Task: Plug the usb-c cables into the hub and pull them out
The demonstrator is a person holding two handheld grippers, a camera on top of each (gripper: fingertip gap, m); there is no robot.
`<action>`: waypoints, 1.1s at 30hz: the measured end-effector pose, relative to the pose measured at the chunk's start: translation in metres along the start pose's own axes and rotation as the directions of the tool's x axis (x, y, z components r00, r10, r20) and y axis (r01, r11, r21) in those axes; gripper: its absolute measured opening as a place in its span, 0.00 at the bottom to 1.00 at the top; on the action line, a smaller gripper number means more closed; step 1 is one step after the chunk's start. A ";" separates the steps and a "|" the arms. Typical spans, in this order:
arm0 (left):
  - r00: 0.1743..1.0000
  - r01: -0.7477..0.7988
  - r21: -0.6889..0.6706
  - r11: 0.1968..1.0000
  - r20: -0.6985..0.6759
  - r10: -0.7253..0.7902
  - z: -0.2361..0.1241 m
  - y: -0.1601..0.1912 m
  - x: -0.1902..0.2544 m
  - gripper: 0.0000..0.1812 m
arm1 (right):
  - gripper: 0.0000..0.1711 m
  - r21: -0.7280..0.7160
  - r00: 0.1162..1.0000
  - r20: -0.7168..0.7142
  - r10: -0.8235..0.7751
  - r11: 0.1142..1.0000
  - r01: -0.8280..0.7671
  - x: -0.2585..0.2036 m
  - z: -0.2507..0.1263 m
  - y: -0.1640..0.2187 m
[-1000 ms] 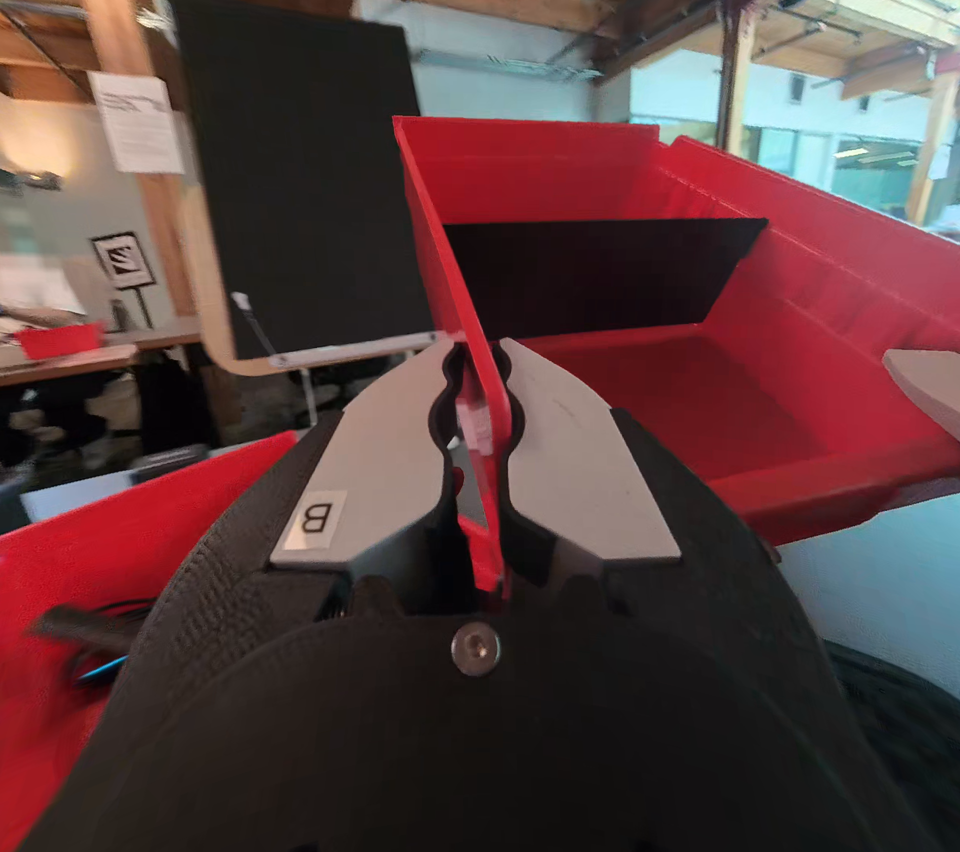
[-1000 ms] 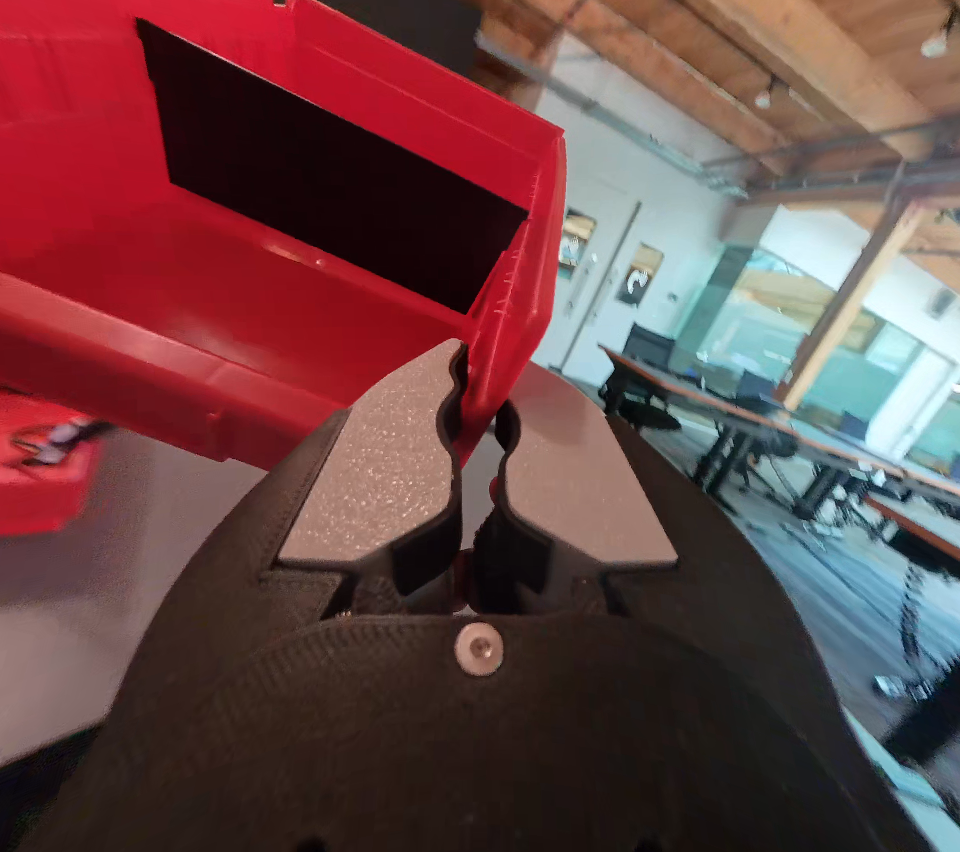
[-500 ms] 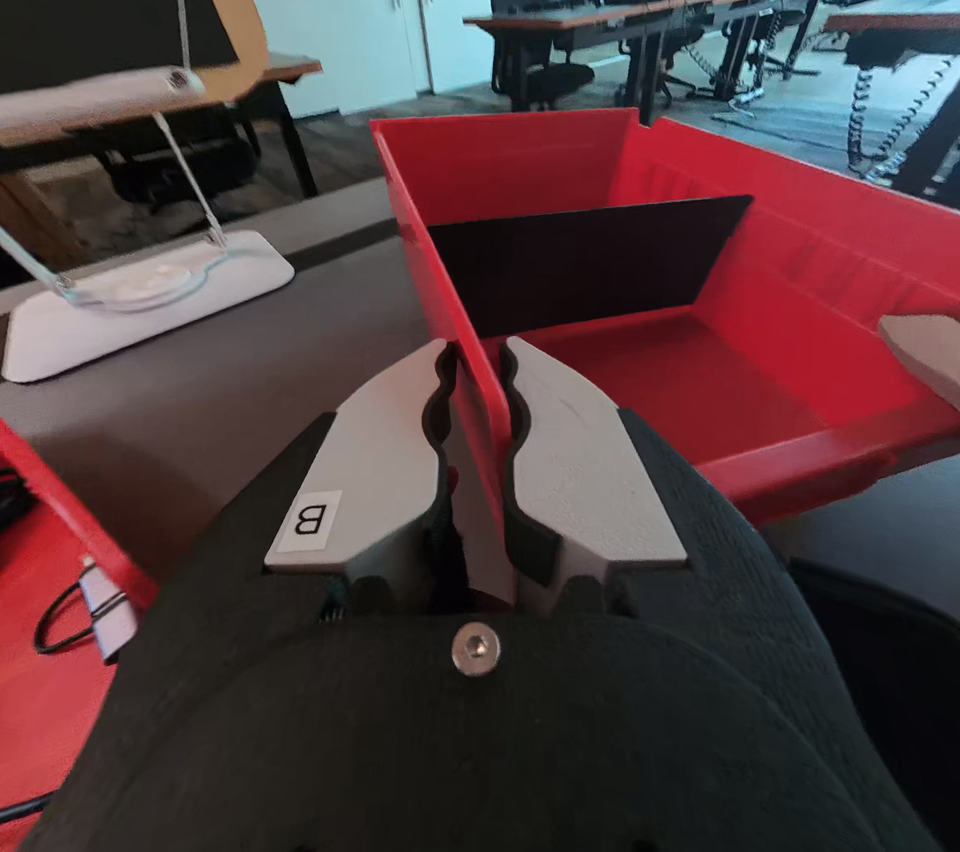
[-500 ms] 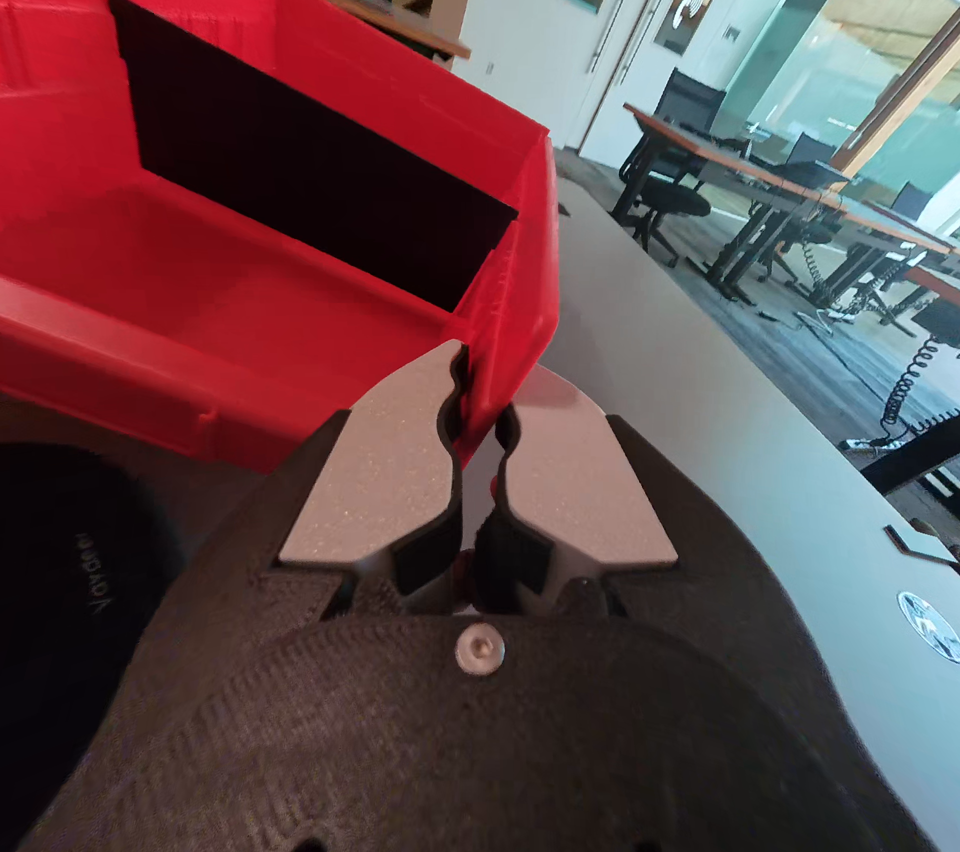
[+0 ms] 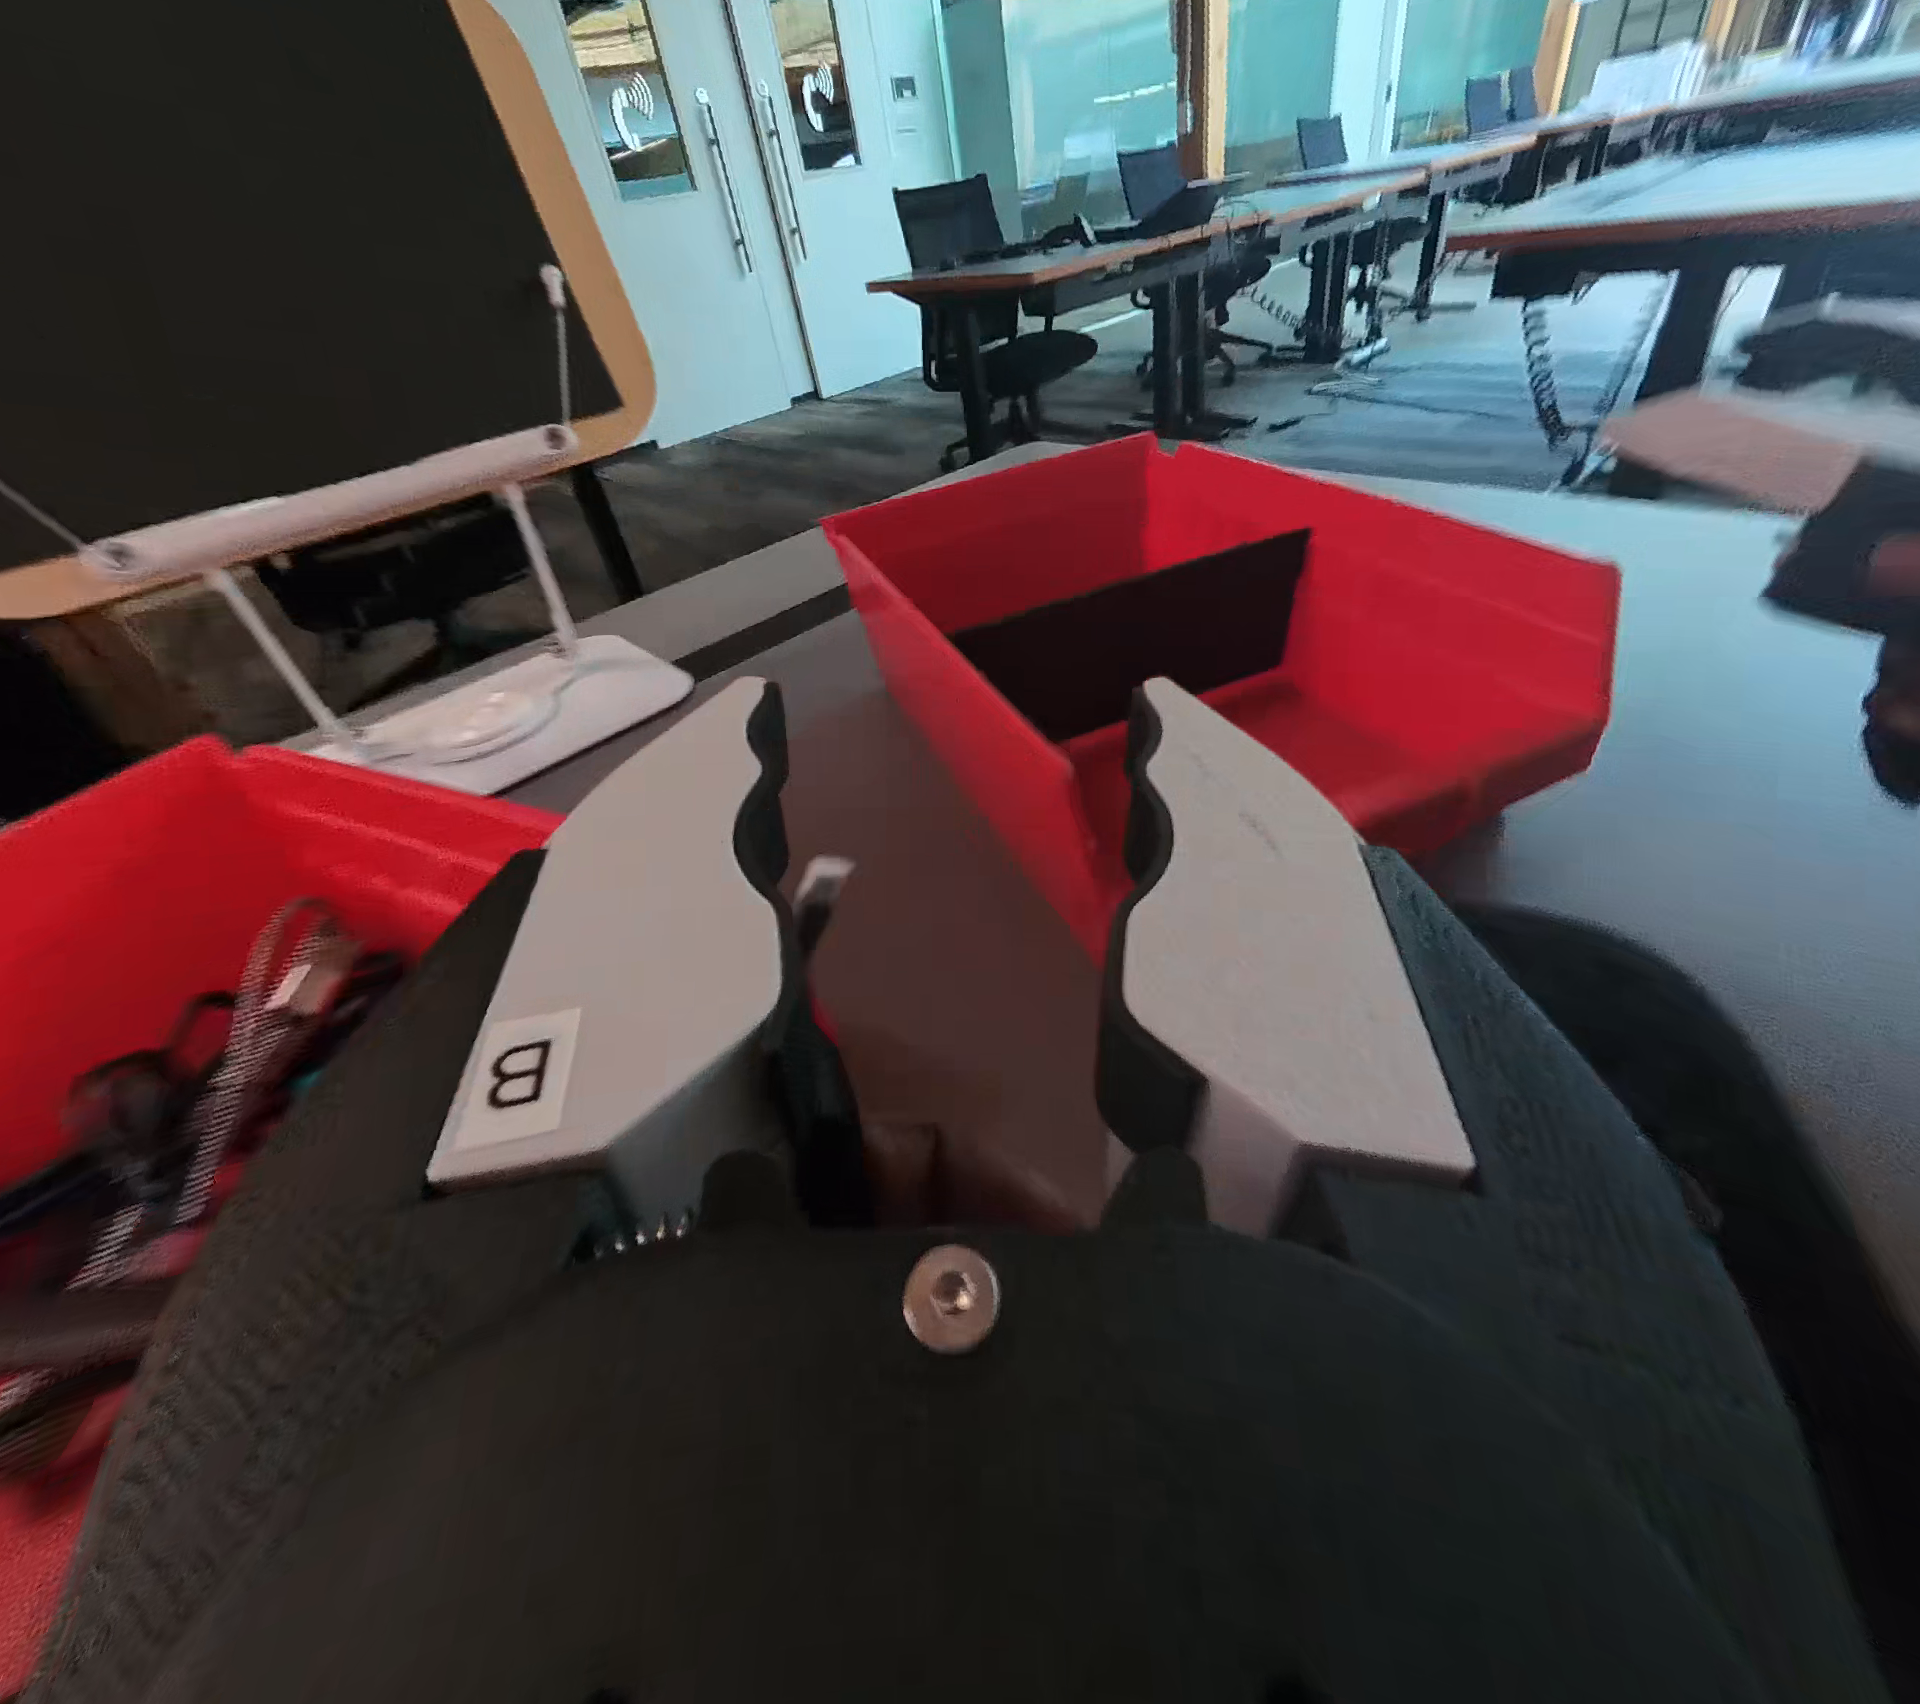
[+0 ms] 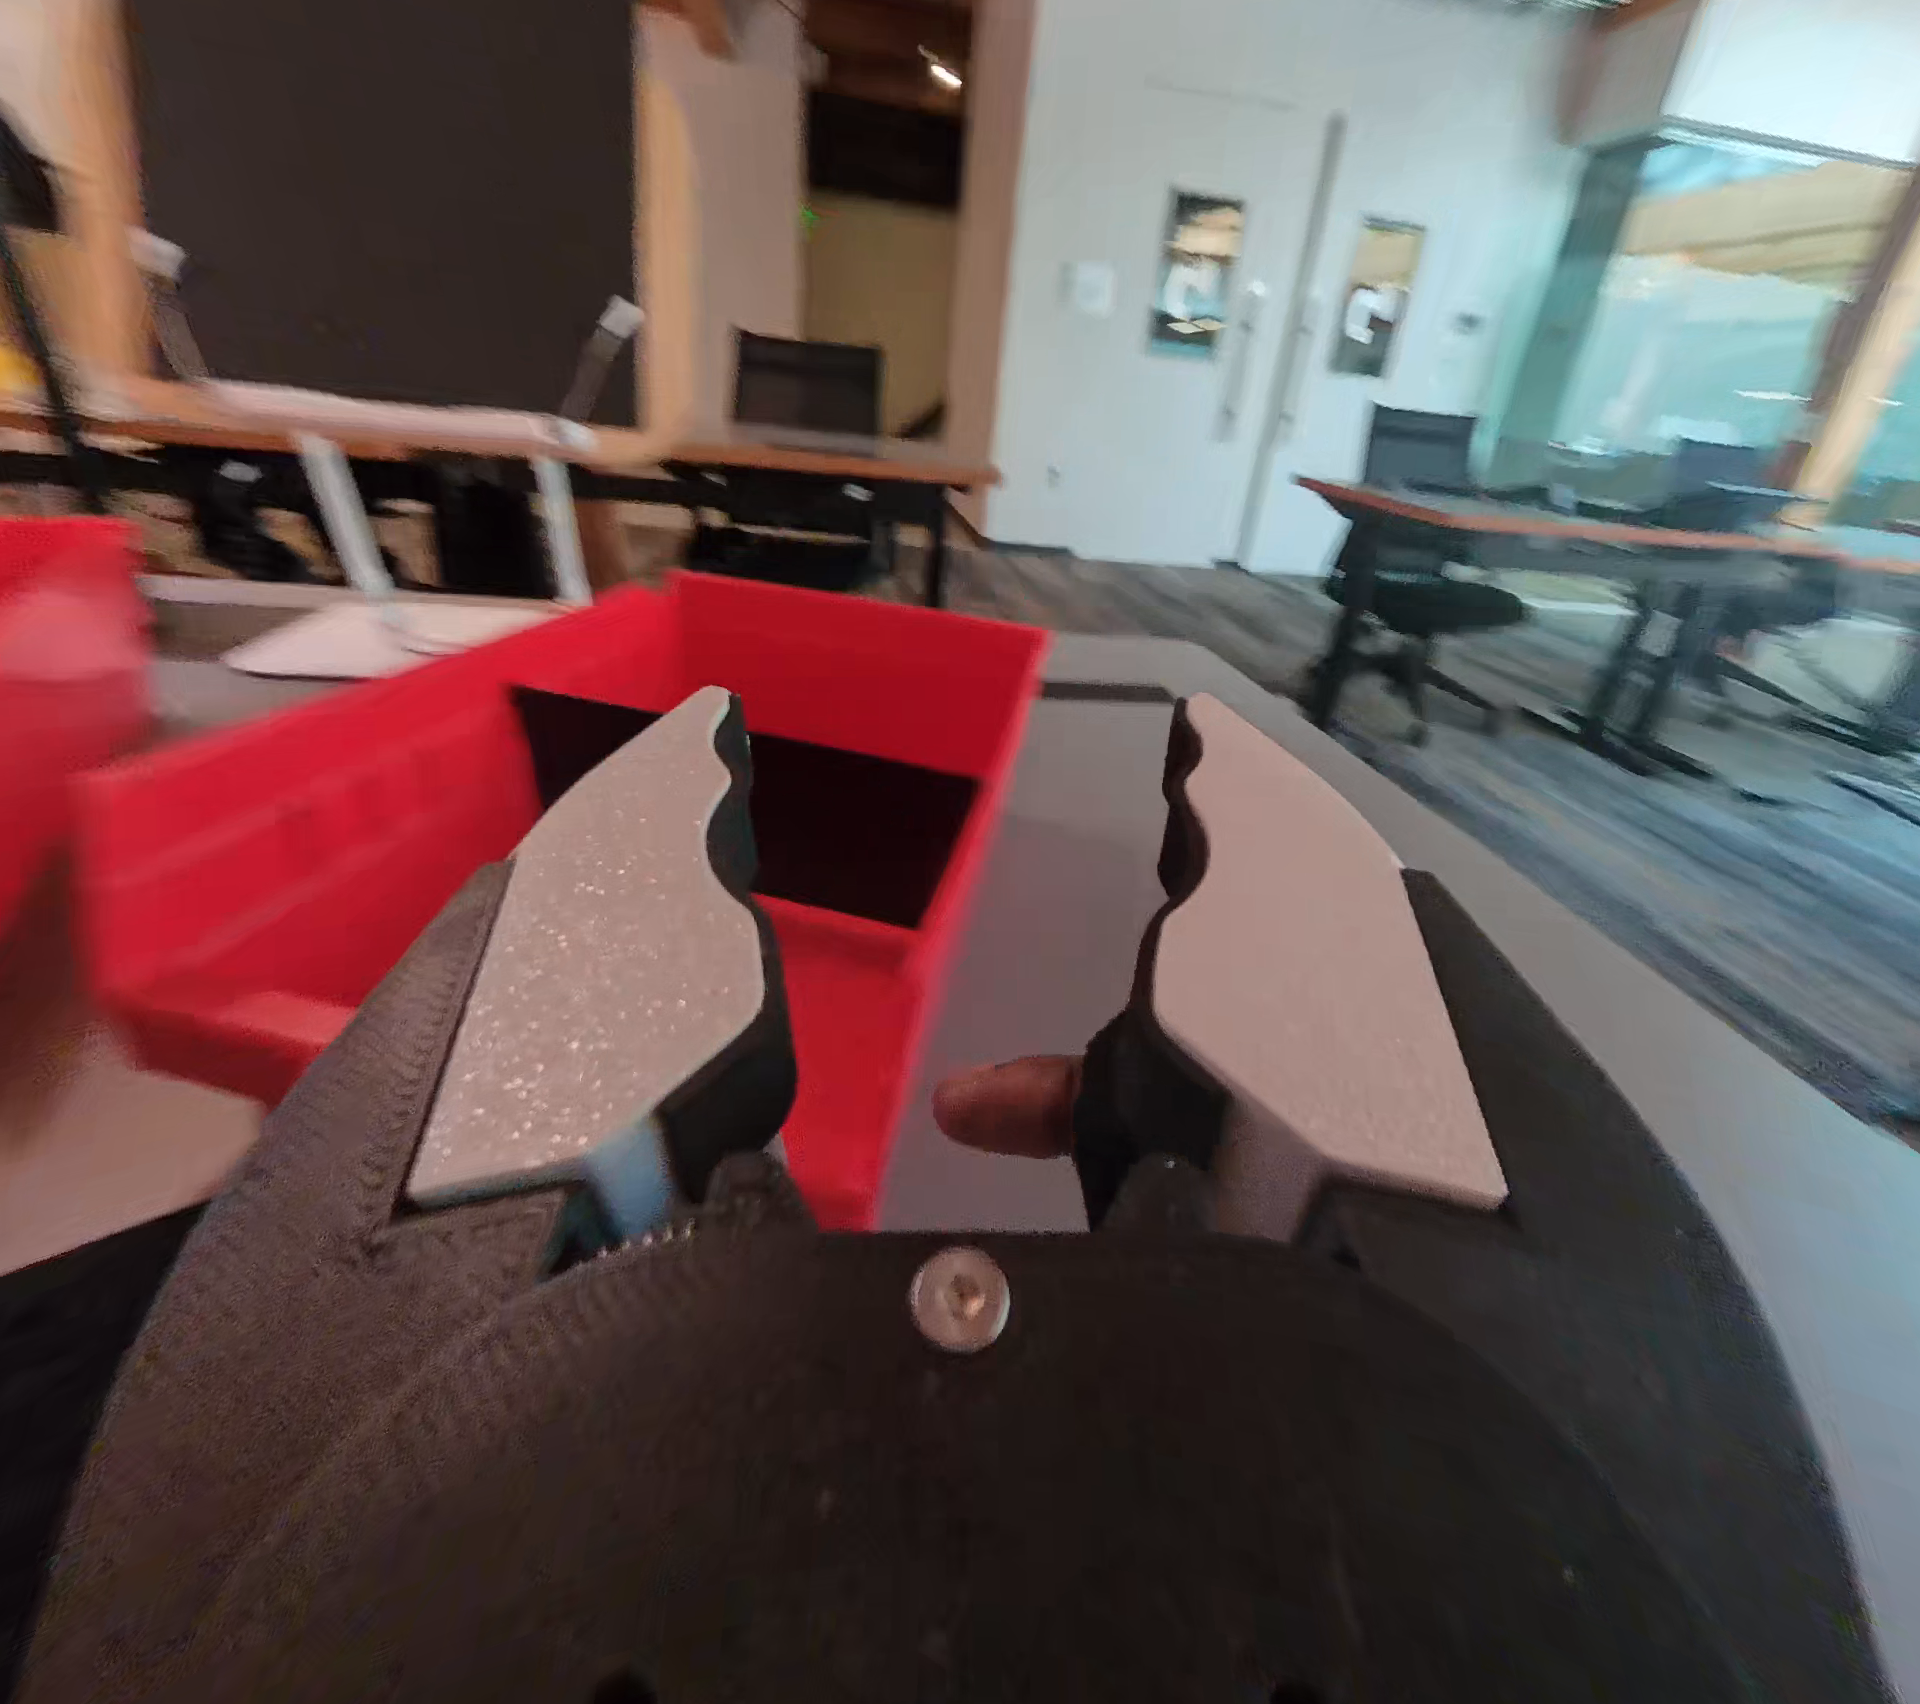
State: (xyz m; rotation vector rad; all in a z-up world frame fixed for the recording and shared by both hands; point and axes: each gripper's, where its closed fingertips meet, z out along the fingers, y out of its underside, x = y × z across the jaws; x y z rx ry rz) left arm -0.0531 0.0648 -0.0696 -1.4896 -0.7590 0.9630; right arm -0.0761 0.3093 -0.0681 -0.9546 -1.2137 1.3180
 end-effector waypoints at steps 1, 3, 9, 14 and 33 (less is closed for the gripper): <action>0.999 -0.038 -0.026 0.999 0.002 0.038 -0.012 0.004 -0.007 0.35 | 0.42 0.004 0.997 0.078 0.011 1.000 -0.012 -0.016 -0.002 -0.007; 0.993 -0.121 -0.171 0.978 -0.013 0.120 -0.031 0.030 -0.023 0.35 | 0.36 -0.102 0.959 0.284 0.021 0.995 0.009 -0.062 -0.007 -0.003; 0.960 -0.250 -0.495 0.832 -0.016 0.279 -0.062 0.102 -0.070 0.31 | 0.39 -0.353 0.792 0.607 -0.063 0.872 0.340 -0.162 -0.007 0.066; 0.953 -0.261 -0.647 0.717 -0.056 0.296 -0.072 0.142 -0.094 0.27 | 0.36 -0.385 0.753 0.623 -0.211 0.755 0.530 -0.175 0.015 0.098; 0.997 -0.070 -0.704 0.707 -0.039 0.060 -0.166 0.159 -0.164 0.21 | 0.25 -0.486 0.738 0.645 -0.200 0.638 0.597 -0.086 0.003 0.136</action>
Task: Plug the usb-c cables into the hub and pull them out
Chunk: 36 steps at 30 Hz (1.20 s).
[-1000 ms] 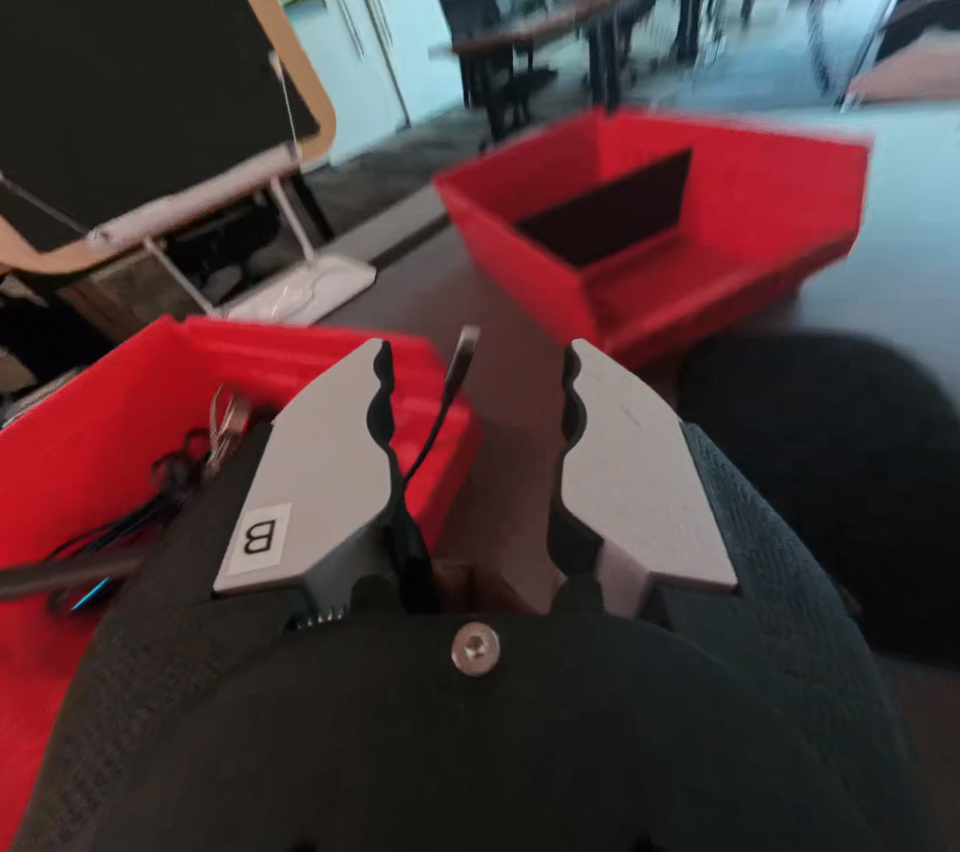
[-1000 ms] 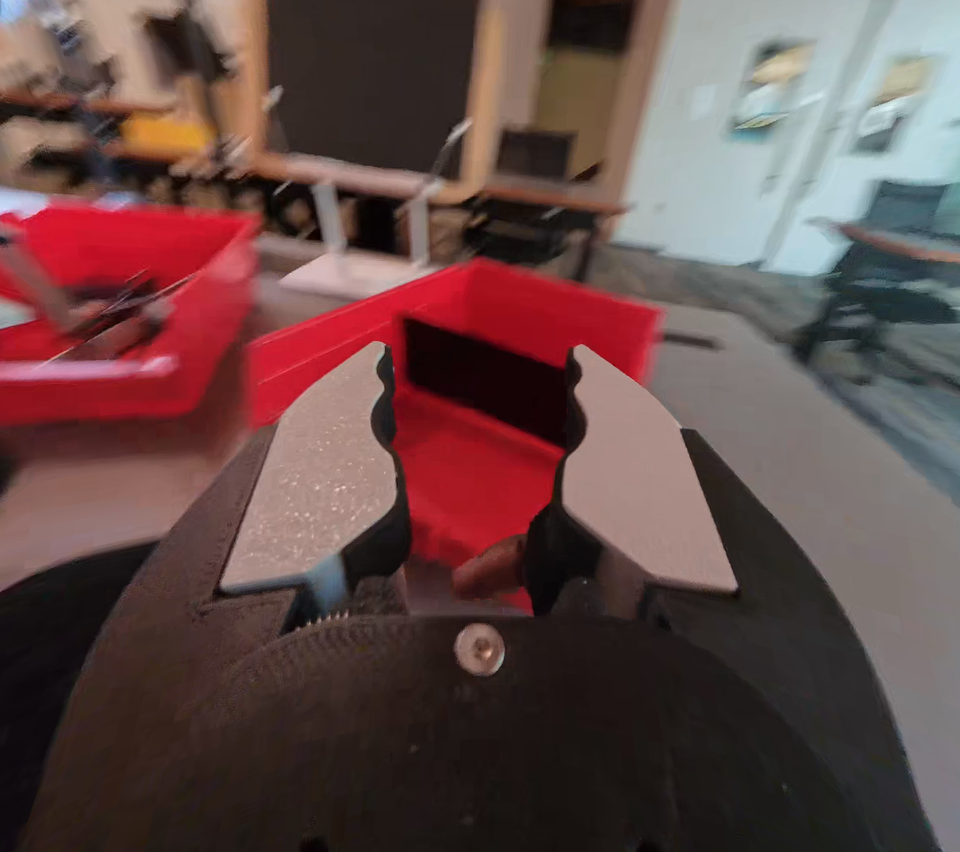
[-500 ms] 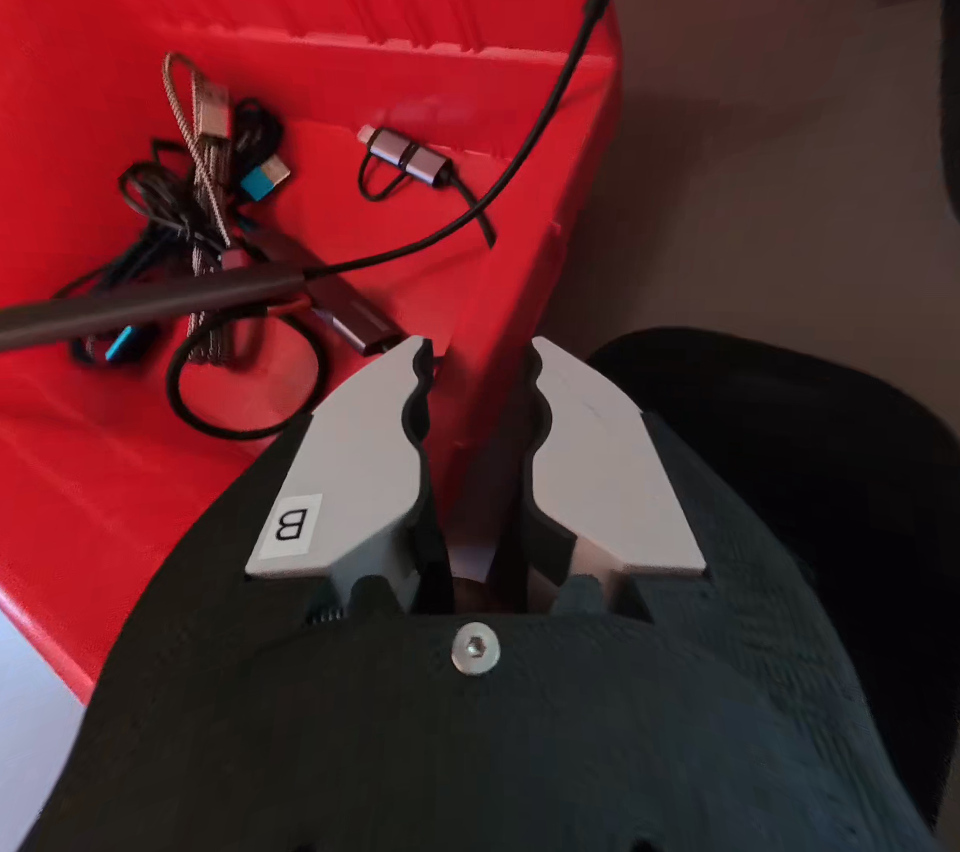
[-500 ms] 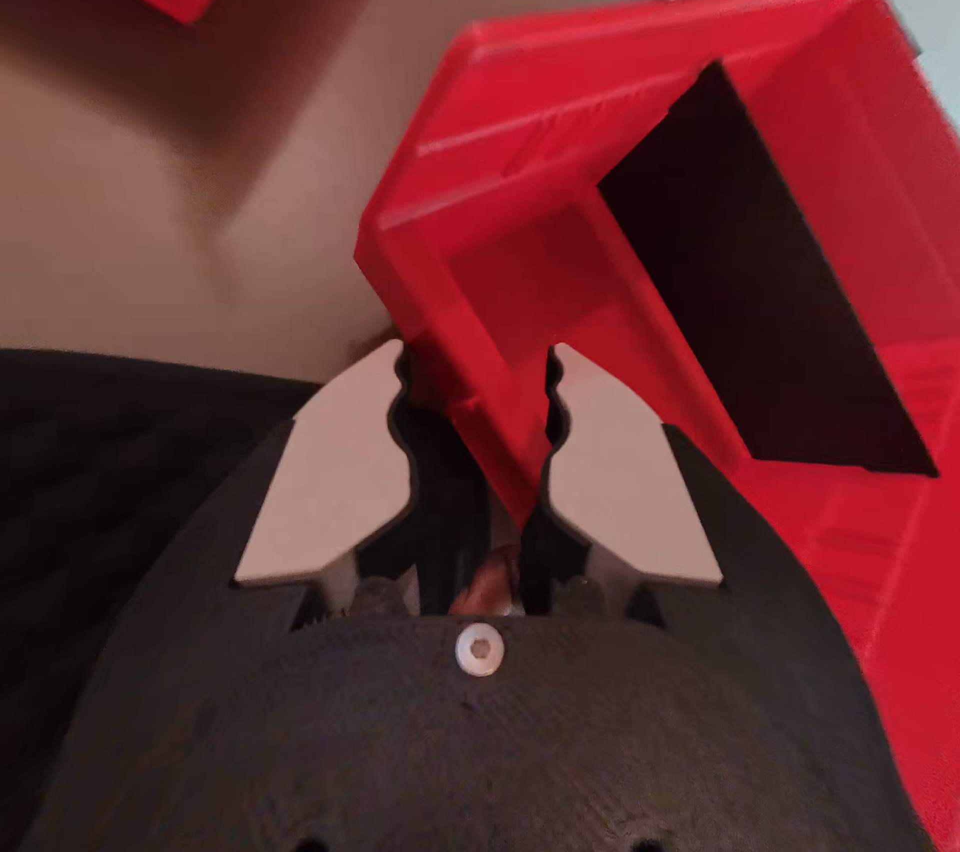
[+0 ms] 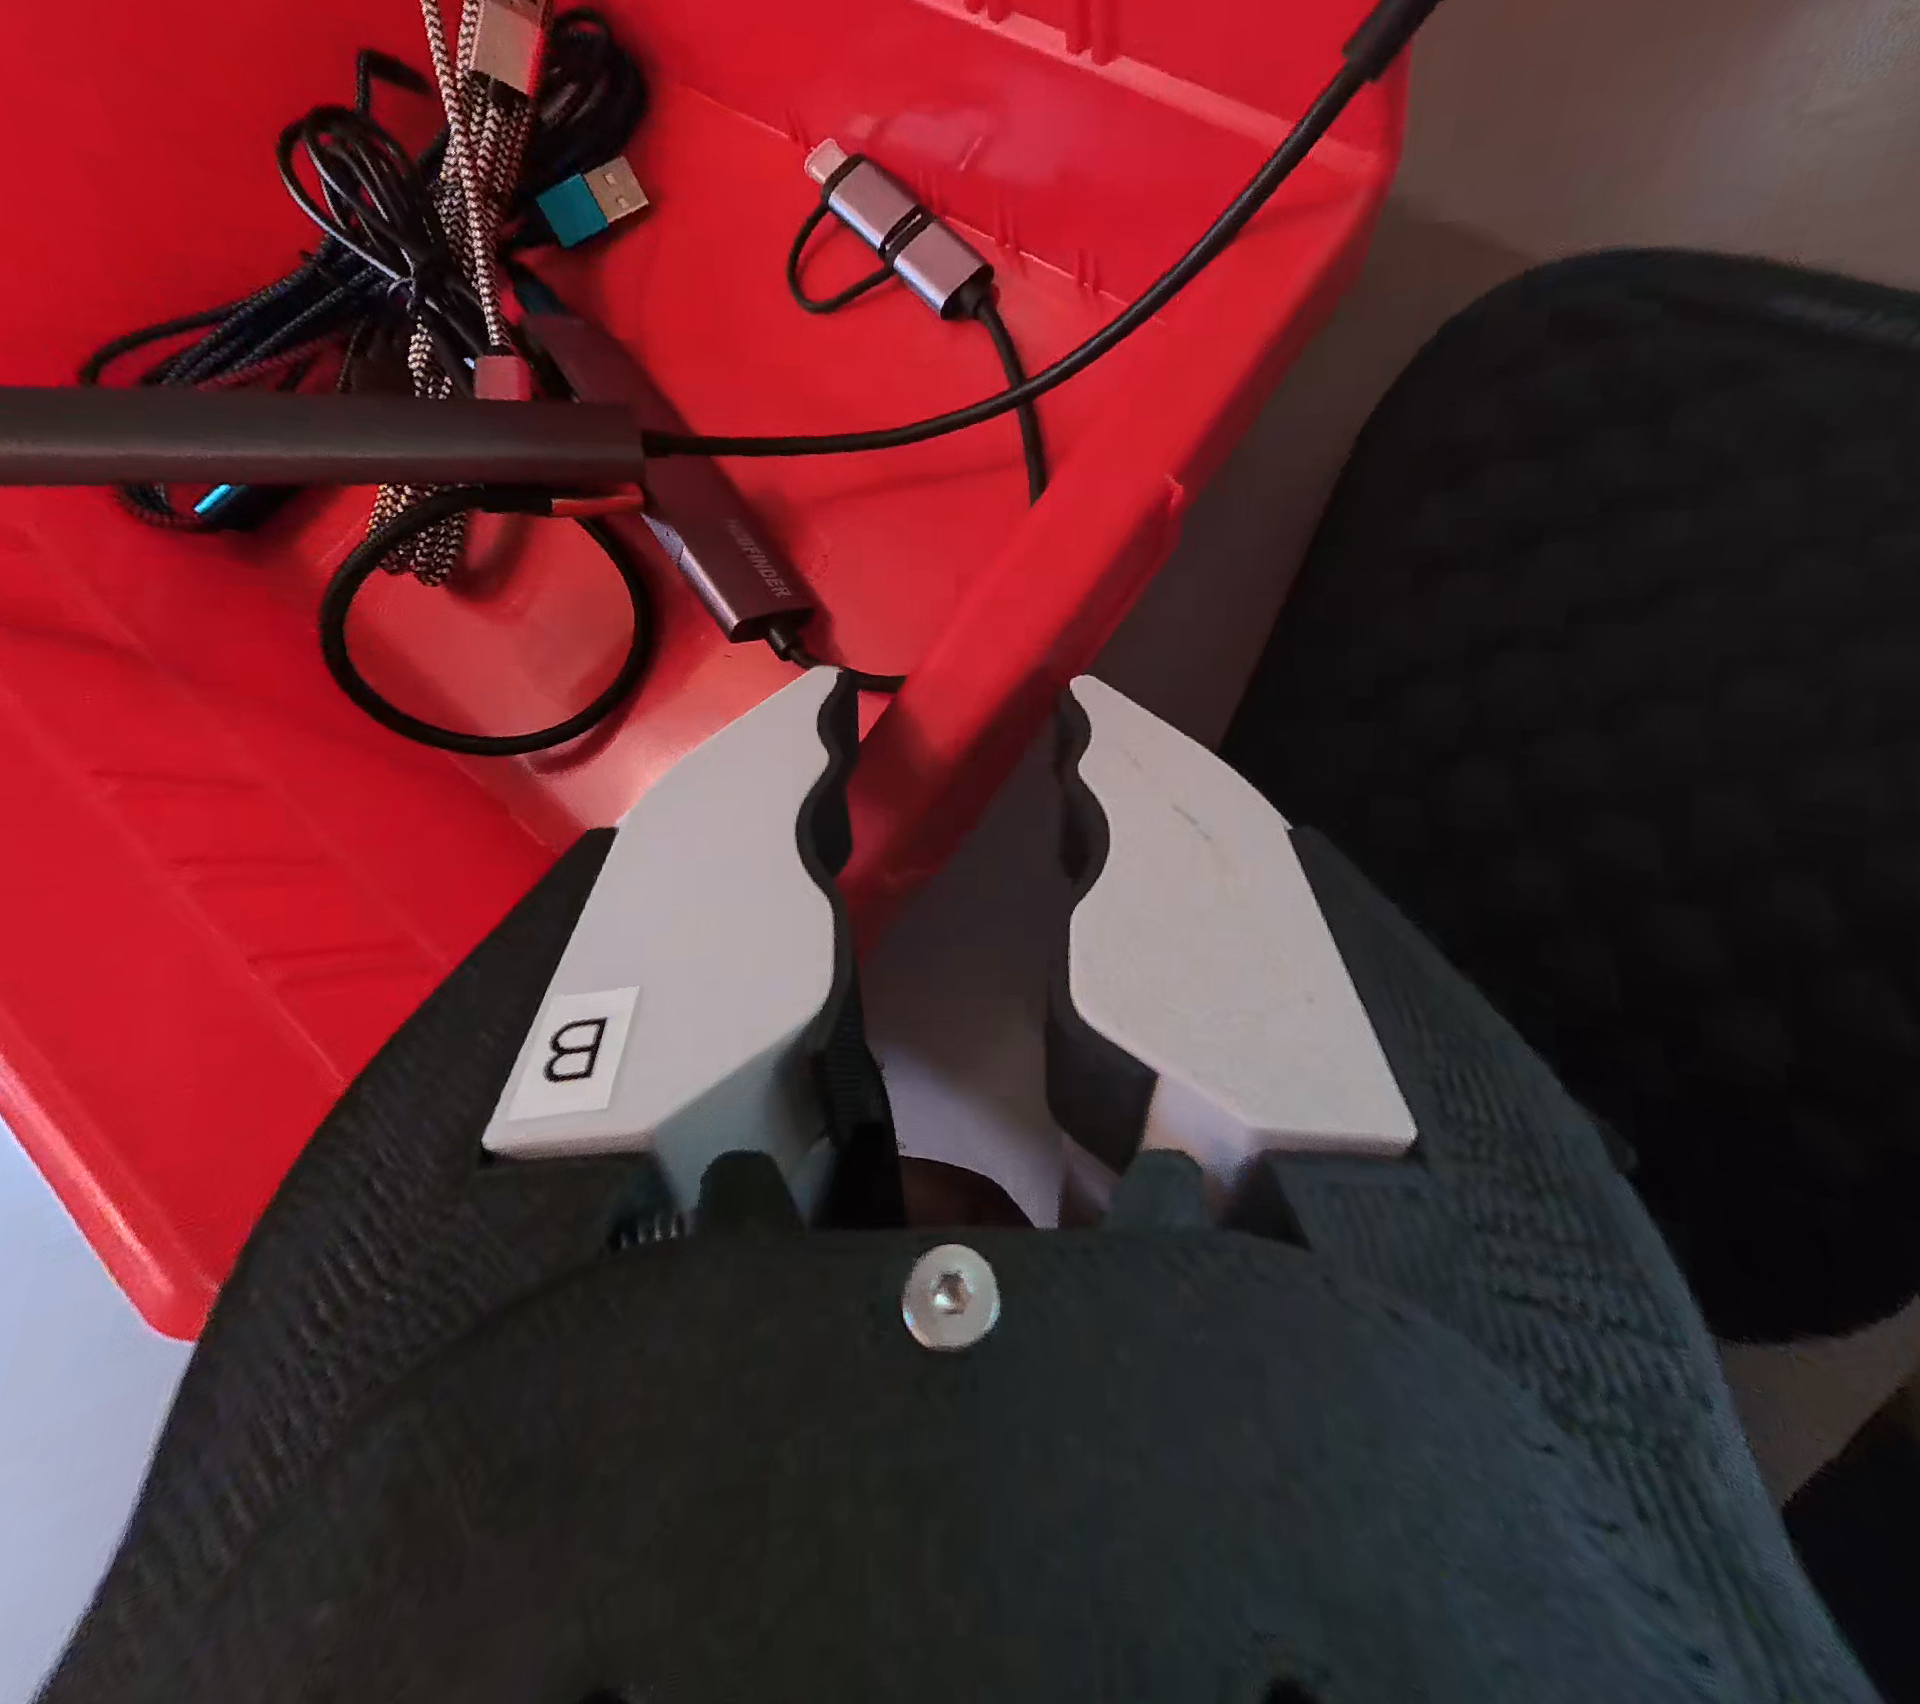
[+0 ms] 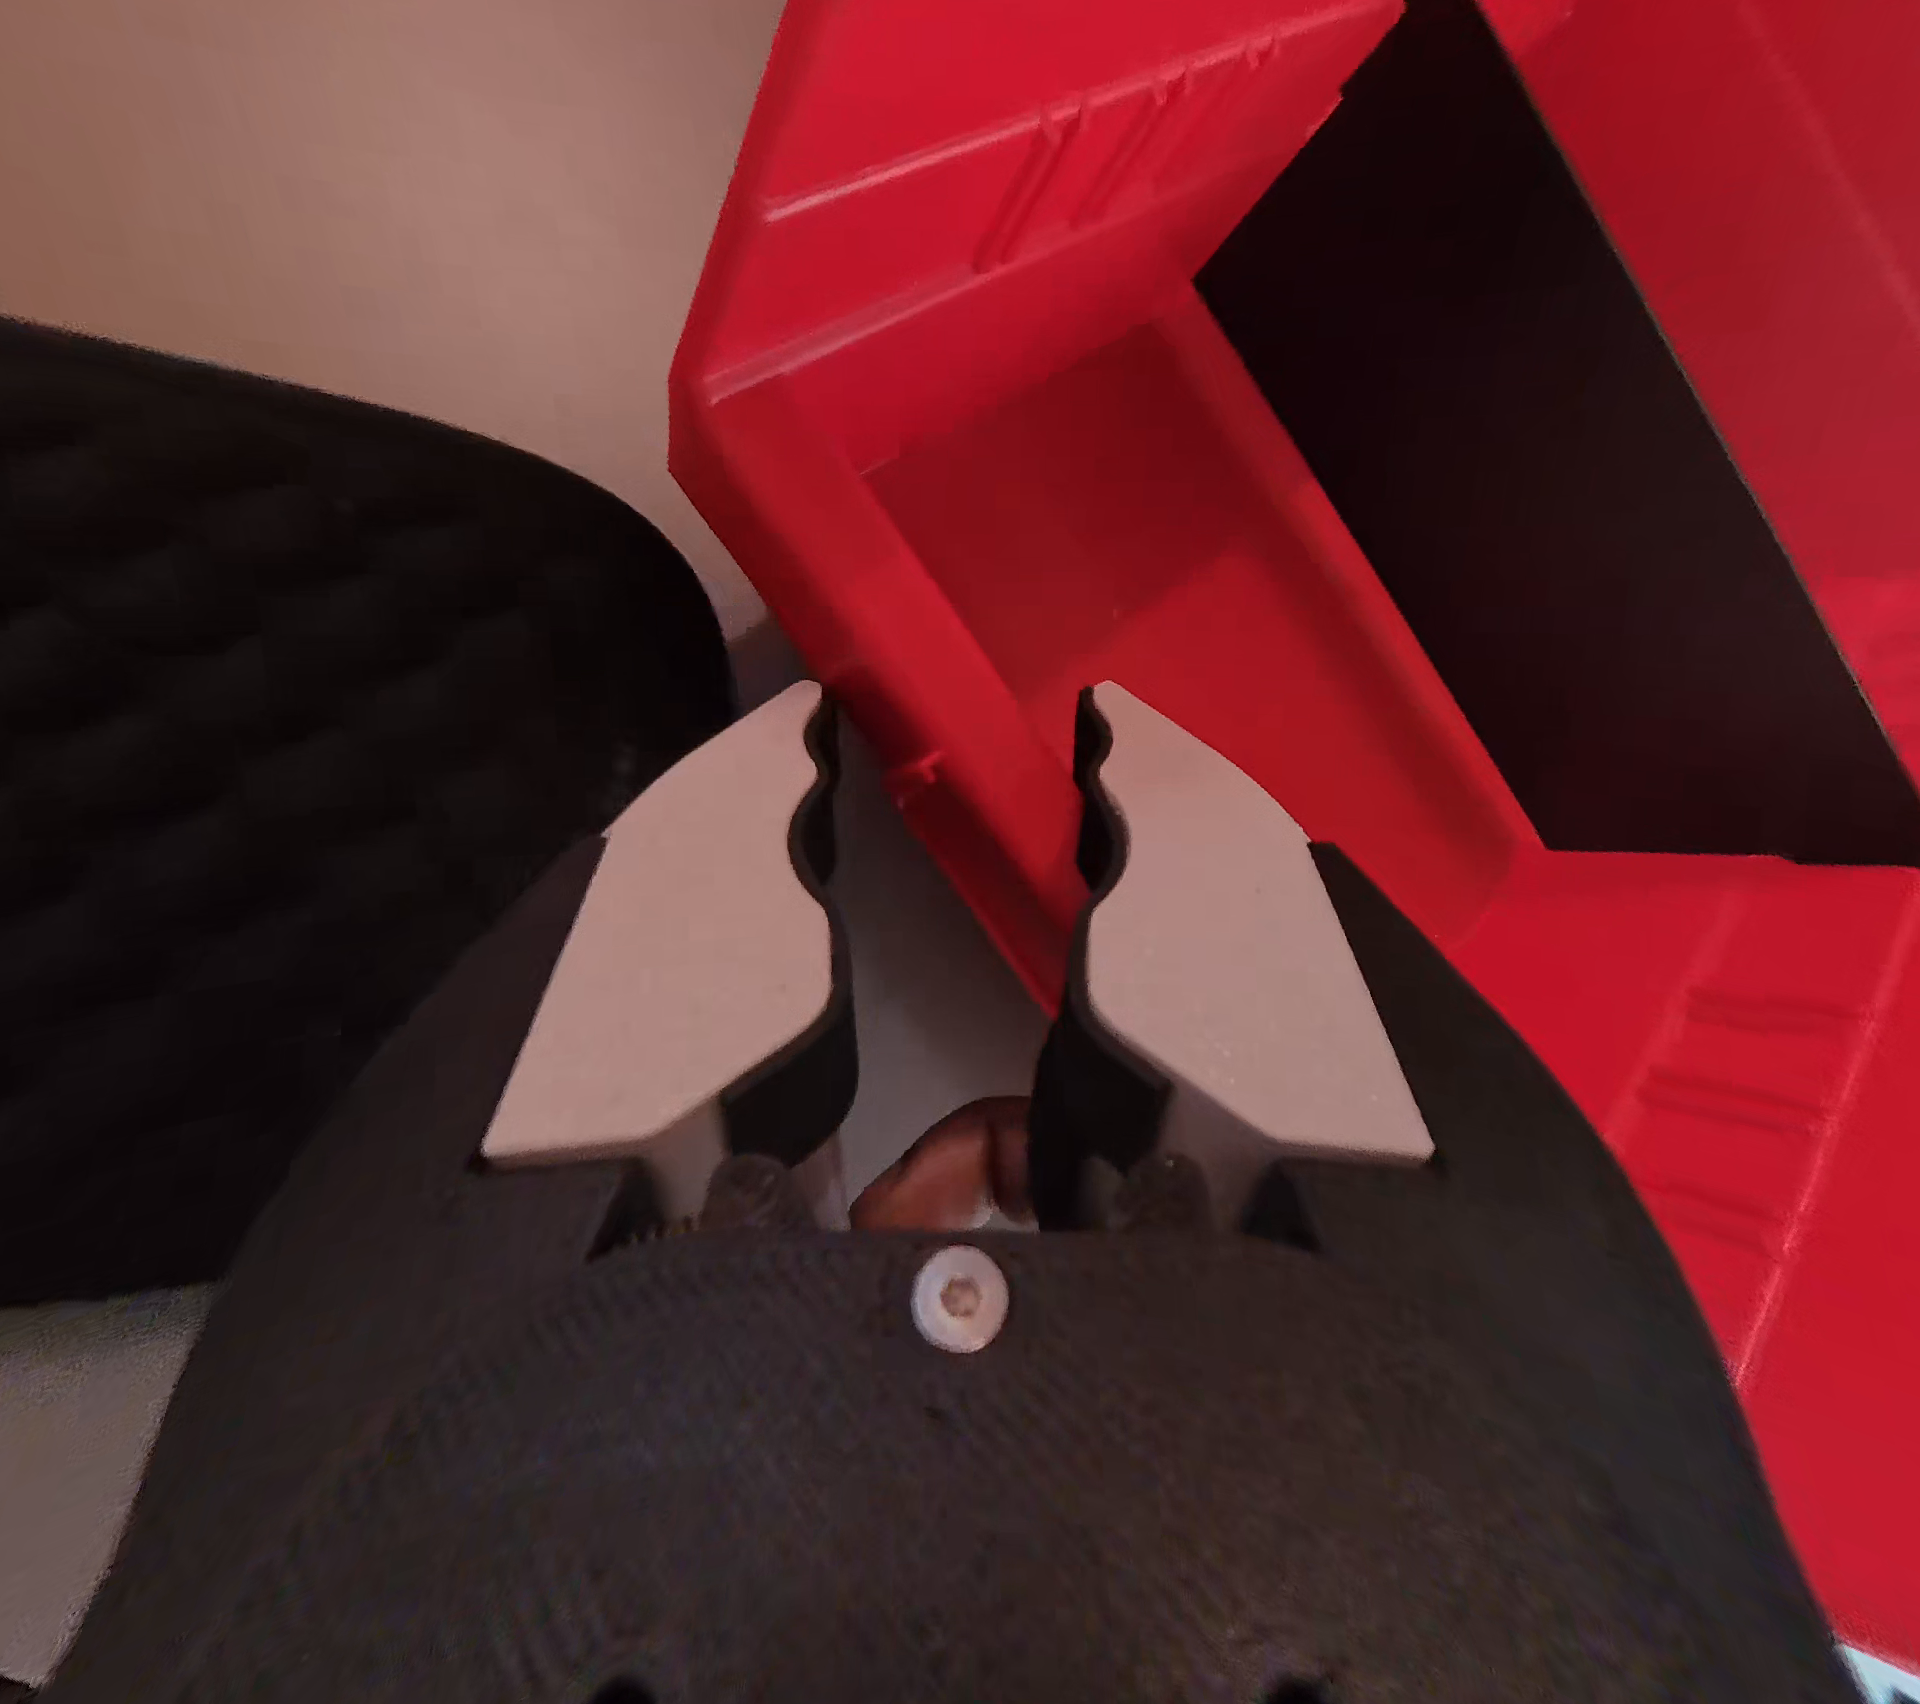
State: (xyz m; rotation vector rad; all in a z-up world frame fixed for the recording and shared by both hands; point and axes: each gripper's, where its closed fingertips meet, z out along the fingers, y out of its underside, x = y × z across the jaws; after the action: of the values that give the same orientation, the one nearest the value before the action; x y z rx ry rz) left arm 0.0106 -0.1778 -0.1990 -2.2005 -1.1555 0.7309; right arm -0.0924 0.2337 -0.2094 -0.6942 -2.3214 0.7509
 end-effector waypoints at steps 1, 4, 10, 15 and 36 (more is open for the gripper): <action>1.000 0.008 -0.005 1.000 0.003 -0.008 -0.004 0.005 -0.004 0.21 | 0.25 -0.001 1.000 -0.003 0.008 1.000 -0.008 0.005 -0.002 0.005; 0.999 0.043 -0.012 0.999 0.000 -0.043 -0.016 0.020 -0.017 0.21 | 0.25 0.019 1.000 -0.021 -0.013 1.000 0.013 0.018 -0.009 0.020; 0.995 0.102 -0.025 0.994 0.013 -0.102 -0.039 0.050 -0.036 0.21 | 0.25 0.091 0.997 -0.049 -0.051 0.994 0.056 0.036 -0.026 0.045; 0.989 0.140 -0.048 0.989 0.042 -0.138 -0.059 0.074 -0.046 0.21 | 0.27 0.094 0.997 -0.067 -0.032 0.995 0.038 0.046 -0.037 0.062; 0.683 0.439 0.535 0.721 0.323 -0.655 -0.116 0.022 -0.131 0.39 | 0.31 0.600 0.982 -0.046 0.183 0.791 -0.120 0.012 -0.099 -0.057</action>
State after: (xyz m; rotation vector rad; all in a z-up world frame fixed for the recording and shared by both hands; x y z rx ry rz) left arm 0.0380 -0.3240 -0.1044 -1.1963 -1.6391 1.1630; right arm -0.0513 0.2344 -0.1022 -0.6064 -1.7859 1.4039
